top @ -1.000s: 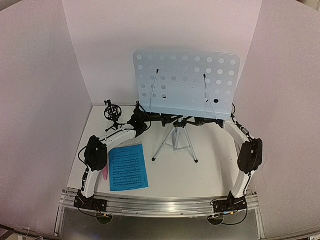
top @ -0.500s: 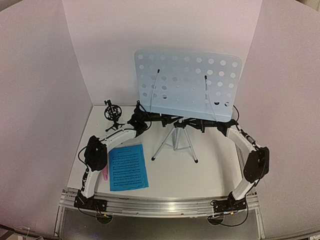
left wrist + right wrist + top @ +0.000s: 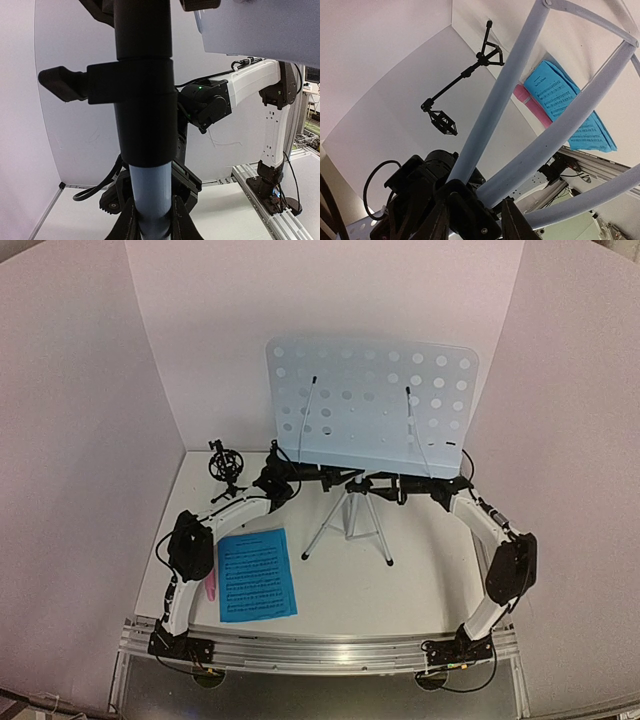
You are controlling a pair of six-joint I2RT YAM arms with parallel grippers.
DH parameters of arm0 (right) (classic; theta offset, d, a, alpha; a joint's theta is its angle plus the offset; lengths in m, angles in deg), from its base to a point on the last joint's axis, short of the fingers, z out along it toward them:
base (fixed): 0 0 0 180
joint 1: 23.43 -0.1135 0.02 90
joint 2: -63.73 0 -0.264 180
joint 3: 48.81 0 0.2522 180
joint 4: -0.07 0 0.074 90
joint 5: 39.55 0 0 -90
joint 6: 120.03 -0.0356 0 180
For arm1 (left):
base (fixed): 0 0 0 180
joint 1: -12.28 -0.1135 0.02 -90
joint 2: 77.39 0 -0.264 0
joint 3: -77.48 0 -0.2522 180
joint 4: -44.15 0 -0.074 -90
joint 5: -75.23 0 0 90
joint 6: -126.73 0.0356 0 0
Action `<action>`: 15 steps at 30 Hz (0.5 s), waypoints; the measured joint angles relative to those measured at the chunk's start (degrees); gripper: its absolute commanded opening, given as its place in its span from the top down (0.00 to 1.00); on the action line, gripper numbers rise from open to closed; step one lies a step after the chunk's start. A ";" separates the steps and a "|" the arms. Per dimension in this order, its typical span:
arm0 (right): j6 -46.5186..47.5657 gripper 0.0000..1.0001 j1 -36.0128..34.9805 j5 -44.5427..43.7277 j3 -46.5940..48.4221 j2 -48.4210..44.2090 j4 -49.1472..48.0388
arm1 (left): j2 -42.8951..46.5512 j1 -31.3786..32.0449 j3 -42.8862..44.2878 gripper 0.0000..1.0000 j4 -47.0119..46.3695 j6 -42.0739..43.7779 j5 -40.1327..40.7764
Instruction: Set up the instrument practice props
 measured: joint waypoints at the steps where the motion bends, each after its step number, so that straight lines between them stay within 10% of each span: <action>1: 0.42 0.54 0.02 -0.25 0.23 0.00 0.50 | 0.00 0.00 0.00 1.00 -0.02 -0.11 0.03; 9: 13.75 0.48 4.88 -3.13 0.60 -1.37 2.33 | 0.00 -0.07 -0.16 1.00 -0.53 -1.39 -0.16; 15: 43.53 0.45 7.39 -4.05 1.18 -4.00 2.34 | 0.00 -0.13 -0.37 1.00 -0.94 -1.49 -0.23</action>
